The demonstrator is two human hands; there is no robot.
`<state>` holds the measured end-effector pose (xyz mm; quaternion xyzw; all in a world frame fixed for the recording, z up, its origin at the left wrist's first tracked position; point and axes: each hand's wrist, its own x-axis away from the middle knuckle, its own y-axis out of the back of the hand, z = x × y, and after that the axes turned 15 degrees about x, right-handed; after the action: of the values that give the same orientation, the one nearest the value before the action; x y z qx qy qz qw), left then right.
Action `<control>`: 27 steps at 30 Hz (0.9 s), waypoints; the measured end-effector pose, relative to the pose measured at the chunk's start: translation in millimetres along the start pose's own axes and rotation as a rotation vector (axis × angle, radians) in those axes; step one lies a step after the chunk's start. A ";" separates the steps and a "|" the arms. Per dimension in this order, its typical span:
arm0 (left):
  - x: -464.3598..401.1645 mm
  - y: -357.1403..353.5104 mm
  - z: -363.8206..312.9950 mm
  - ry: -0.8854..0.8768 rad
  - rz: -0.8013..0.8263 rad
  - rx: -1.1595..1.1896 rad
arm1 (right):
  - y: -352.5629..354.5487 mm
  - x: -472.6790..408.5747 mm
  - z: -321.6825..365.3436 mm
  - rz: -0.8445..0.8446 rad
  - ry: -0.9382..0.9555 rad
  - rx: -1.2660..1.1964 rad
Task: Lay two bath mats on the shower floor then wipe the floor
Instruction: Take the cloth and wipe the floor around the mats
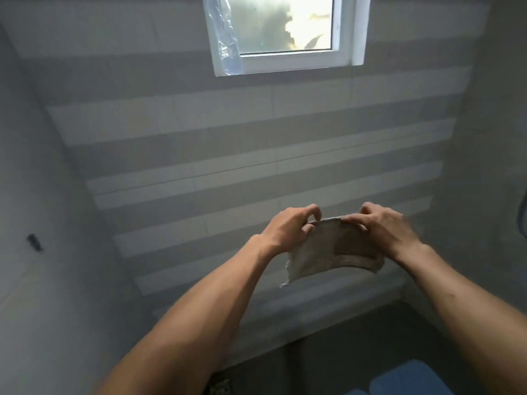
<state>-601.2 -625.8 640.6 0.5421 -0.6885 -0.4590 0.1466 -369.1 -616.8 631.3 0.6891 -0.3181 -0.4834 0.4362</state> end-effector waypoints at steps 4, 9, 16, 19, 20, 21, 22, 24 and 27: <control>34.4 54.7 49.0 0.051 -0.052 -0.202 | -14.4 -55.5 71.1 -0.131 0.224 0.029; 85.1 115.2 88.9 0.266 -0.092 -0.445 | -10.1 -110.5 166.2 -0.228 0.462 0.016; 148.8 185.4 101.8 0.569 -0.236 -0.657 | 22.5 -165.2 290.0 -0.273 0.707 -0.074; 179.6 207.8 94.5 0.702 -0.264 -0.755 | 44.2 -177.7 342.5 -0.311 0.818 -0.123; 189.2 215.2 92.1 0.752 -0.272 -0.792 | 52.0 -180.0 358.5 -0.333 0.850 -0.122; 198.4 222.4 89.3 0.804 -0.285 -0.825 | 60.1 -181.6 373.5 -0.353 0.881 -0.115; 207.0 228.9 86.7 0.855 -0.300 -0.848 | 67.3 -182.4 387.5 -0.375 0.913 -0.107; 222.2 238.0 82.1 0.950 -0.324 -0.870 | 80.0 -181.7 412.9 -0.405 0.963 -0.090; 239.0 239.5 80.2 1.066 -0.338 -0.897 | 89.7 -177.2 447.7 -0.435 1.019 -0.079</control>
<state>-892.1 -800.6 716.4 0.6792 -0.1747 -0.3868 0.5988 -851.6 -633.3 713.6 0.8686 0.1010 -0.1795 0.4506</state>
